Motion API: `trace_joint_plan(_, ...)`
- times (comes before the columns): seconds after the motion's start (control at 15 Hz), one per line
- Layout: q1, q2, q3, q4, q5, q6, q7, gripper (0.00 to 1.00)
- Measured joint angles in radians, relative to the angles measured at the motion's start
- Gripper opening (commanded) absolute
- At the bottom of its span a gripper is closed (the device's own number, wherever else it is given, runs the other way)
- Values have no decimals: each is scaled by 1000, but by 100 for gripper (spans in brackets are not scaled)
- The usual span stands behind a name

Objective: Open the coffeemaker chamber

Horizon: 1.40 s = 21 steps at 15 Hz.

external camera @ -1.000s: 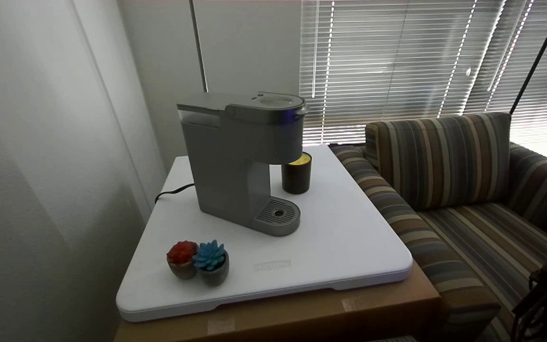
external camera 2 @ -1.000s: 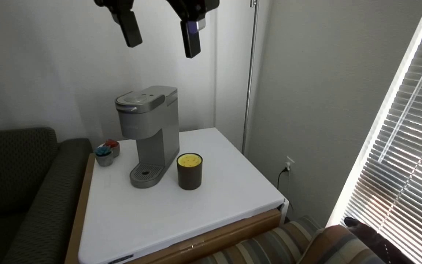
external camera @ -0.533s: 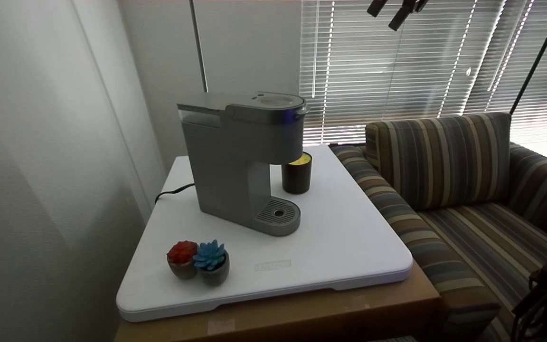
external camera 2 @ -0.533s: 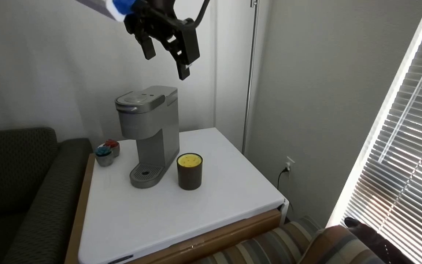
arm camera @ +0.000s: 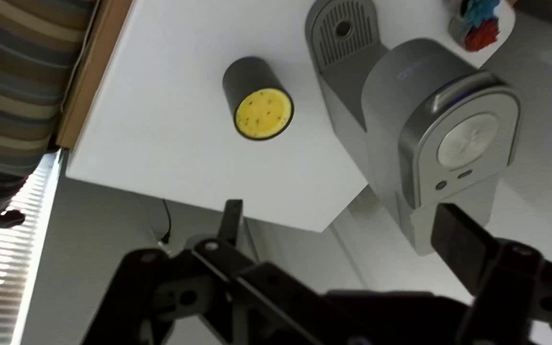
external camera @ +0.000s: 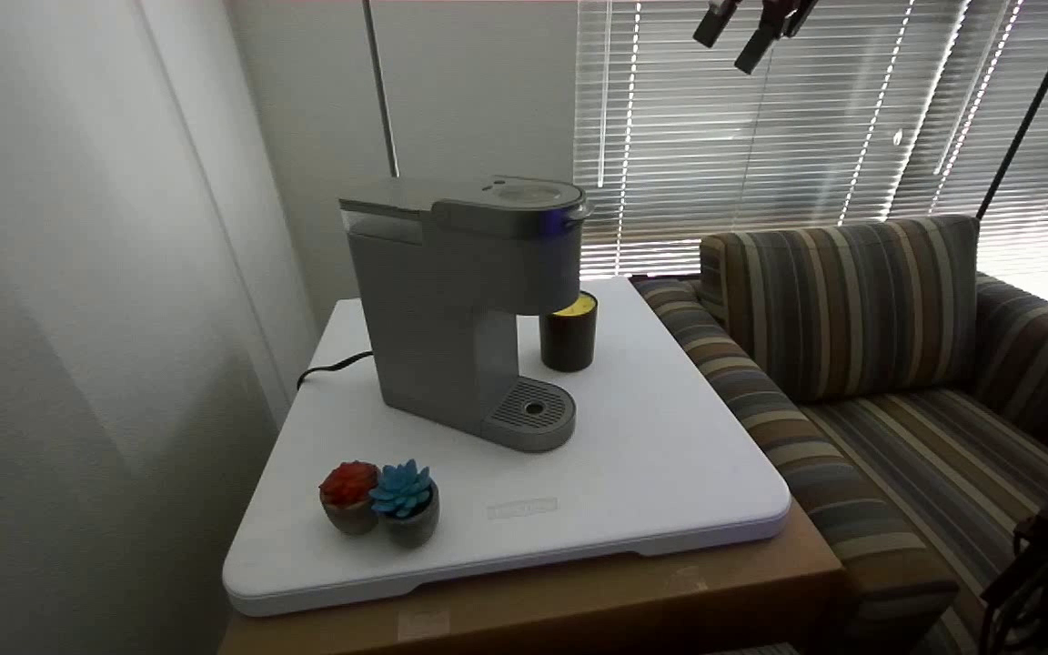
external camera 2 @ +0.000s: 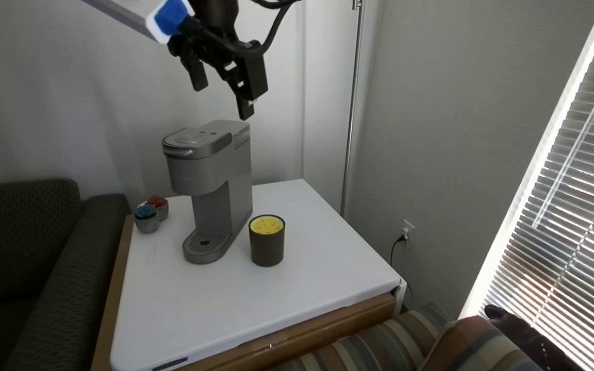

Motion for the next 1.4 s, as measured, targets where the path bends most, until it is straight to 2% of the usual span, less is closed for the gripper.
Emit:
trace_joint_plan(0.33,4,75,76,-4,1,-213,3,100)
trace_joint_plan(0.73,0,122,107,-2,-7,-233,29,100)
trace_joint_plan(1.07,4,141,145,1,-127,-184,389,100)
trace_joint_plan(1.2,7,158,162,-3,-135,-147,525,100)
trace_joint_plan(1.4,7,171,171,-3,-129,-129,590,100)
